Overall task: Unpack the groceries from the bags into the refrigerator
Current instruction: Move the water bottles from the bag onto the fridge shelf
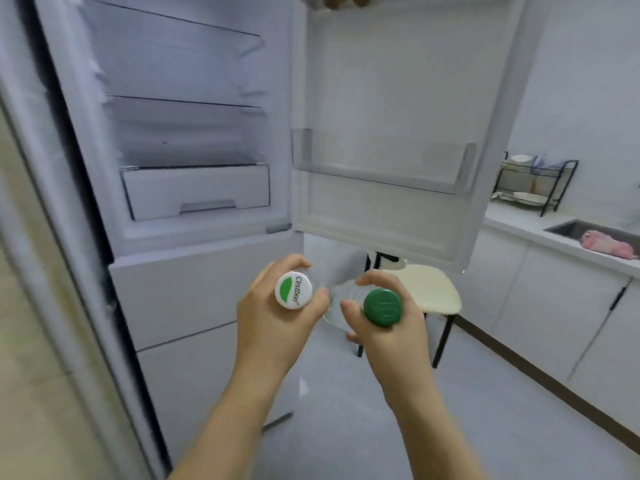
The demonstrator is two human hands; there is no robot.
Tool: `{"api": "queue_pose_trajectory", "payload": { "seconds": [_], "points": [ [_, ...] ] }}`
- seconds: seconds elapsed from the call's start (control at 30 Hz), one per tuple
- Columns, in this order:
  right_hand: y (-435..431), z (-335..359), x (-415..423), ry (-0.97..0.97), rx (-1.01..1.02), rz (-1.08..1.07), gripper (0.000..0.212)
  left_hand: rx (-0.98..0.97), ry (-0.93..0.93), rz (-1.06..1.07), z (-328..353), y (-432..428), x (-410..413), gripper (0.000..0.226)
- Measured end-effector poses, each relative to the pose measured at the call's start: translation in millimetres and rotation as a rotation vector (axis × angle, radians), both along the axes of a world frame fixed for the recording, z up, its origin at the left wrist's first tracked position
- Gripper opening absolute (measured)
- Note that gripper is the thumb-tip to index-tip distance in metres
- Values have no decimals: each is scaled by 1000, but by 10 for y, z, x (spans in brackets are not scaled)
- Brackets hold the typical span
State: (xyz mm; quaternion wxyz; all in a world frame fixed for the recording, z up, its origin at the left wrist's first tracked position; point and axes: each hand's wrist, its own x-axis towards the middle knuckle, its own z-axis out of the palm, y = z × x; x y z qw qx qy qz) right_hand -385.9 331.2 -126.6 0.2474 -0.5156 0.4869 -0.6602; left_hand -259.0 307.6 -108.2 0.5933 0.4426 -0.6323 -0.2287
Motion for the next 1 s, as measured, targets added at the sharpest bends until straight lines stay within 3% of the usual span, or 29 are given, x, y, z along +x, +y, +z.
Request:
{"api": "queue_pose_trajectory", "payload": {
  "seconds": [0.33, 1.0],
  "points": [
    [-1121, 200, 499, 29, -115, 318, 28, -121, 10, 349, 197, -690, 416, 33],
    [-2953, 1237, 709, -22, -483, 507, 28, -538, 60, 660, 1009, -2343, 371, 32]
  ]
}}
